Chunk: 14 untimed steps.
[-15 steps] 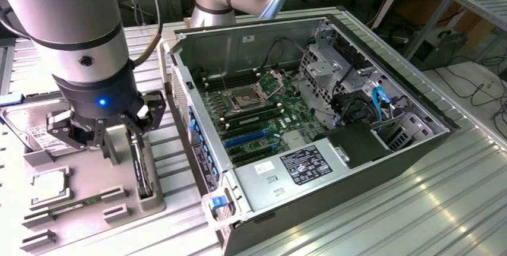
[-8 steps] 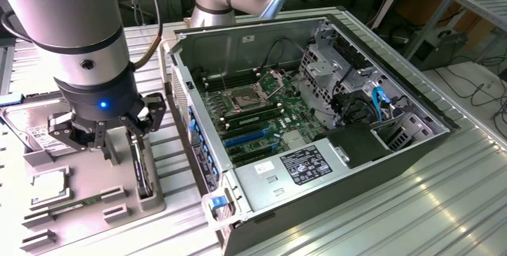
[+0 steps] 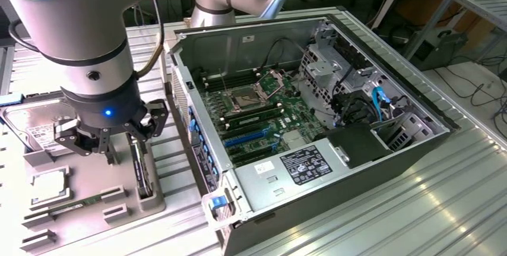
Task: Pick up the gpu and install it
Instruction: 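Pick up the gpu and move the gpu toward the slot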
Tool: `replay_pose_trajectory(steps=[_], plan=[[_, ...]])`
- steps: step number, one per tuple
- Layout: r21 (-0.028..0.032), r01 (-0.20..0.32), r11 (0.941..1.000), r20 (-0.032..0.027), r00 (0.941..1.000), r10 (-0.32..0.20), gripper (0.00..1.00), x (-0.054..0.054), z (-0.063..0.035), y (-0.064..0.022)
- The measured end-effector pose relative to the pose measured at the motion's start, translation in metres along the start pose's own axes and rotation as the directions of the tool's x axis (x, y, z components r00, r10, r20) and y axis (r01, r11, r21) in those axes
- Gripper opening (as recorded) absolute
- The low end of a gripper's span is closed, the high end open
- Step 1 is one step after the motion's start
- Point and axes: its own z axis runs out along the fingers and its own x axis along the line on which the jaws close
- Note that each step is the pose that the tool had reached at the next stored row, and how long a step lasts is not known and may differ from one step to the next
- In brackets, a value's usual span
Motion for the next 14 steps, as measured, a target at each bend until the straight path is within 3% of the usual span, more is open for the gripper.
replay_pose_trajectory(steps=[14], plan=[[0.0002, 0.0, 1.0, -0.0001, 1.0, 0.0, 0.54, -0.0005, 0.0102, -0.0007]])
